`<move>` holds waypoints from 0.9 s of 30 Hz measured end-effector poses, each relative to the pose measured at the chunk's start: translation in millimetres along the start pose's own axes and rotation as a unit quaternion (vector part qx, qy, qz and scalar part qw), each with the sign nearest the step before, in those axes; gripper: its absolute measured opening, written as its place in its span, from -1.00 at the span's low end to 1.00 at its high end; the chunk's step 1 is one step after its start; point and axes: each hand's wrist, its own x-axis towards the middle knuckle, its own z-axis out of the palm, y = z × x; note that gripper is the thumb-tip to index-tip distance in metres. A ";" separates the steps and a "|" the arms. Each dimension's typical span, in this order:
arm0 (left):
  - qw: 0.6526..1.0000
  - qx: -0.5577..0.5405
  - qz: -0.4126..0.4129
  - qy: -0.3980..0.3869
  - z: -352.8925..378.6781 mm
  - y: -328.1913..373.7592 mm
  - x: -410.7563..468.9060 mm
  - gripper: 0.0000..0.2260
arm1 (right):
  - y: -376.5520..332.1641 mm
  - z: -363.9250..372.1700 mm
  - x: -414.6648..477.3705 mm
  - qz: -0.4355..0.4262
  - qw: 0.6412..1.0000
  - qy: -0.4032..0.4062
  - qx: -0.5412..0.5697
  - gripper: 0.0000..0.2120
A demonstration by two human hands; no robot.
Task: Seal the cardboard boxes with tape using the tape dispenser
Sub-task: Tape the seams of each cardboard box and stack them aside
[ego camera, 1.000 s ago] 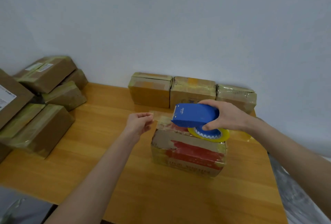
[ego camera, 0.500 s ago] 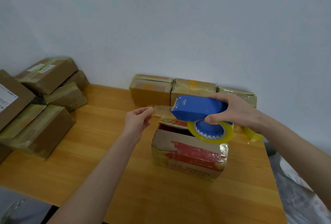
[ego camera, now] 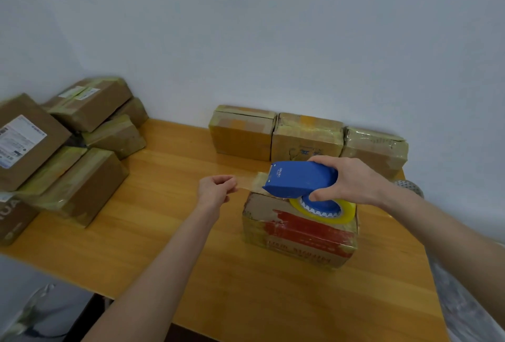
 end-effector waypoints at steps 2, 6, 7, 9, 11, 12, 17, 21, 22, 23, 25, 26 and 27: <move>1.000 0.002 -0.016 0.004 1.3 -7.0 4.3 -0.94 | -3.1 1.3 2.6 0.003 1.000 -0.004 -0.018 -0.38; 0.999 0.015 -0.042 0.012 5.6 -21.3 15.1 -0.92 | -11.5 3.8 8.9 0.018 0.999 -0.007 -0.040 -0.36; 0.998 0.019 -0.056 0.010 7.9 -25.4 18.1 -0.91 | -14.1 5.0 10.8 0.021 0.998 -0.009 -0.052 -0.36; 0.996 0.029 -0.079 -0.004 15.3 -32.6 18.4 -0.86 | -17.1 7.3 13.9 0.024 0.997 -0.012 -0.066 -0.35; 0.992 0.068 -0.092 -0.050 21.5 -39.5 14.5 -0.76 | -16.9 9.4 15.7 0.026 0.998 -0.013 -0.063 -0.35; 0.987 0.100 -0.099 -0.077 23.5 -43.4 11.1 -0.70 | -16.3 10.2 15.9 0.027 0.998 -0.013 -0.060 -0.35; 0.973 0.220 0.066 -0.025 14.1 -46.6 6.3 -0.58 | -18.4 10.6 19.4 0.022 0.997 -0.017 -0.073 -0.36; 0.895 0.302 0.282 -0.170 14.9 -28.1 -18.6 -0.57 | -14.9 8.4 23.1 0.017 0.997 -0.027 -0.066 -0.37; 0.866 0.344 0.295 -0.213 15.3 -30.8 -24.0 -0.54 | -13.6 7.7 23.2 0.015 0.997 -0.028 -0.066 -0.36; 0.838 0.387 0.305 -0.236 14.3 -34.4 -26.7 -0.52 | -13.1 6.8 23.5 0.014 0.997 -0.030 -0.070 -0.34; 0.791 0.461 0.324 -0.238 9.8 -42.9 -23.6 -0.49 | -14.4 5.2 24.3 0.015 0.995 -0.039 -0.089 -0.29; 0.770 0.495 0.331 -0.229 8.4 -45.6 -21.3 -0.48 | -15.5 4.2 24.4 0.015 0.994 -0.043 -0.102 -0.28; 0.747 0.529 0.338 -0.219 7.7 -45.3 -20.1 -0.48 | -16.0 2.3 24.1 0.014 0.993 -0.045 -0.111 -0.28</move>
